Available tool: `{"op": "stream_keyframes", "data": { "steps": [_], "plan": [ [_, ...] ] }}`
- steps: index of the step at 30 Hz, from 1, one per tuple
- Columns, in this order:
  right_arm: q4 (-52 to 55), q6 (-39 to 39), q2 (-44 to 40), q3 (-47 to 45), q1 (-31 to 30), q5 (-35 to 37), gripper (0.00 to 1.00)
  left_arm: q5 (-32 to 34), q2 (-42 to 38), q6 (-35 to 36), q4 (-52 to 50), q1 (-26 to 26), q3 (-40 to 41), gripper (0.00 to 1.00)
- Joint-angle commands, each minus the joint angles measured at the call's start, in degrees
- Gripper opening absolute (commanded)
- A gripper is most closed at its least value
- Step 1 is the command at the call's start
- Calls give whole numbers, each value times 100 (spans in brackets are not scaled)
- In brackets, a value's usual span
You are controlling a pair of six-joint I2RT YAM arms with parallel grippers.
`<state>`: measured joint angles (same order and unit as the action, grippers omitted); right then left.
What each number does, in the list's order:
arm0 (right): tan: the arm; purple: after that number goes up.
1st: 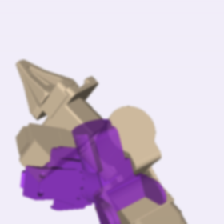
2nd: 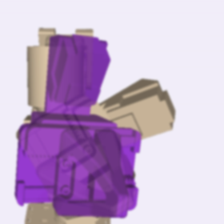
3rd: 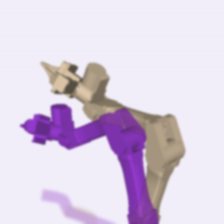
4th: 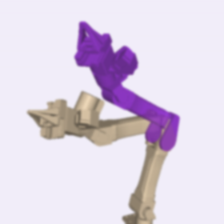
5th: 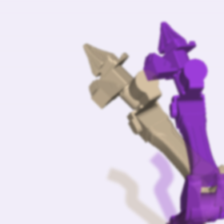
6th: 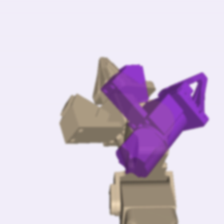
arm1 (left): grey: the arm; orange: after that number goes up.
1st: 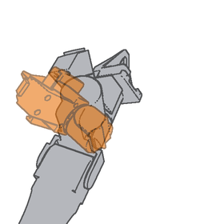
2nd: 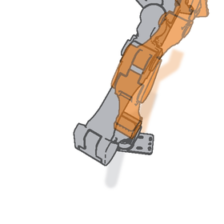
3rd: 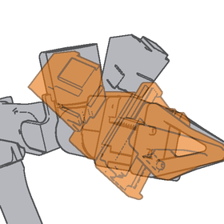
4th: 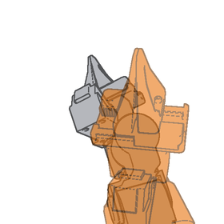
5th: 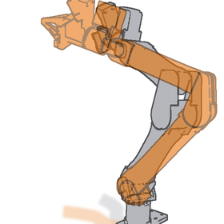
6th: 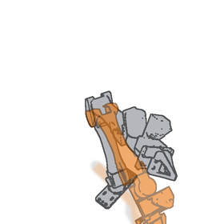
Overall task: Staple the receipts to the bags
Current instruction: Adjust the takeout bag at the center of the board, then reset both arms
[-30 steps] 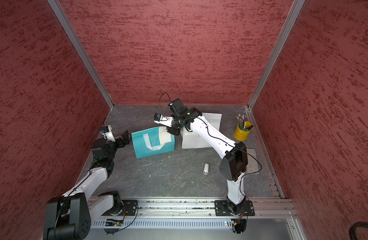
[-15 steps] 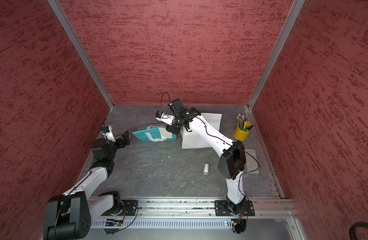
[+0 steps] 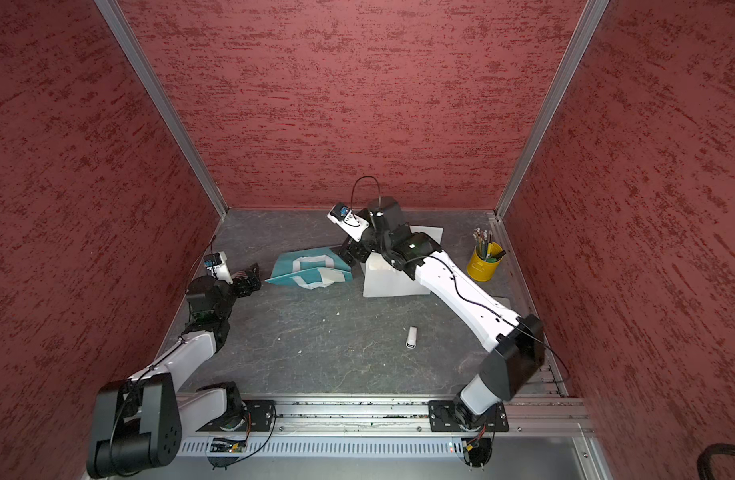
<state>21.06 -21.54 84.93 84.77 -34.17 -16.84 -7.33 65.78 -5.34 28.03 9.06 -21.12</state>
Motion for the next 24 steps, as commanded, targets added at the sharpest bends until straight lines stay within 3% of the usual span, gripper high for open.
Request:
{"op": "stream_keyframes", "data": {
  "steps": [1, 3, 7, 10, 12, 14, 18, 20, 24],
  "plan": [
    [-1919, 1113, -956, -996, 498, -371, 99, 148, 202, 183, 411, -166, -16, 100],
    [-2612, 1758, -1600, -1760, 870, 202, 99, 246, 380, 211, 696, -257, 34, 100],
    [-3153, 2574, -2654, -3192, 1717, 2247, 99, 570, 832, 437, 1339, -454, 155, 100],
    [-3426, 2937, -3167, -4178, 2474, 3115, 99, 610, 1035, 315, 1465, -414, 110, 100],
    [-3595, 3354, -3327, -4826, 3059, 3357, 99, 543, 1139, 222, 1555, -371, 88, 100],
    [-3911, 3614, -3408, -5447, 3544, 3324, 99, 597, 1423, 102, 2323, -350, 331, 100],
    [-5585, 3424, -3272, -6766, 3928, 3244, 99, 679, 2307, 249, 3910, -488, 700, 100],
    [-6852, 3113, -2844, -7390, 3959, 3338, 99, 666, 2087, 218, 3180, -488, 509, 100],
    [-8565, 2726, -1580, -7846, 3972, 3409, 99, 697, 2213, 299, 2885, -539, 230, 100]
  ]
}}
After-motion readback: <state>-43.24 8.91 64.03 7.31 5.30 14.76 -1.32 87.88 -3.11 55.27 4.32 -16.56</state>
